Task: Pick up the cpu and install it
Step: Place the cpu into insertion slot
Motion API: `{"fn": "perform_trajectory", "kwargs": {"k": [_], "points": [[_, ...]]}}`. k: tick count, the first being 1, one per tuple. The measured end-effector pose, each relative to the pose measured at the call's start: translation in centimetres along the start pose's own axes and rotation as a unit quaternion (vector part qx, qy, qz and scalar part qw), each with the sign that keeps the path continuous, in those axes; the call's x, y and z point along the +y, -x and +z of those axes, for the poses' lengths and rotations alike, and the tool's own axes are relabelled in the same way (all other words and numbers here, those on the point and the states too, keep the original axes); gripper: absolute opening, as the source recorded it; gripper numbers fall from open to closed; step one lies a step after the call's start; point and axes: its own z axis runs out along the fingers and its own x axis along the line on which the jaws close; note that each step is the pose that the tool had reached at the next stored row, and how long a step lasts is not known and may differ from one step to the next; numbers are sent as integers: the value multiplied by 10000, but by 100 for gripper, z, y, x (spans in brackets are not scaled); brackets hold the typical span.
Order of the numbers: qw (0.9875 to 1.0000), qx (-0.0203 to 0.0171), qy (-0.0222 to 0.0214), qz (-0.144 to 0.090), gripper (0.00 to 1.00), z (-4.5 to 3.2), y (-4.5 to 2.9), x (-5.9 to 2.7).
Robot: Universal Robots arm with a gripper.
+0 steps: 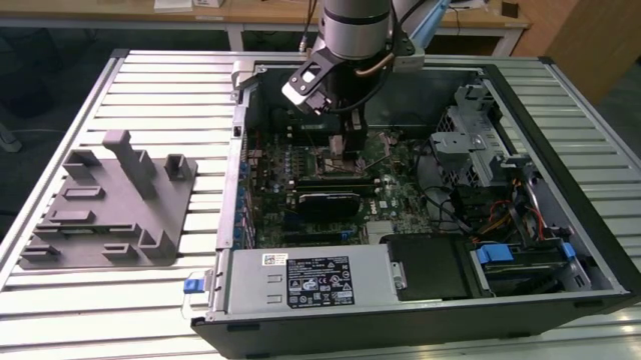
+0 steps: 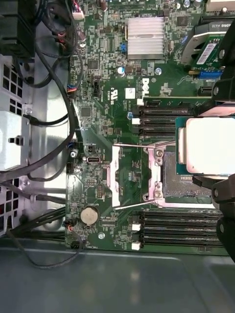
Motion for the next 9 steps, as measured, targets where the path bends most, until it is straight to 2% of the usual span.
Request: {"fn": "perform_trajectory", "kwargs": {"k": [9], "points": [[10000, 2, 1, -27, 55, 89, -29, -6]]}}
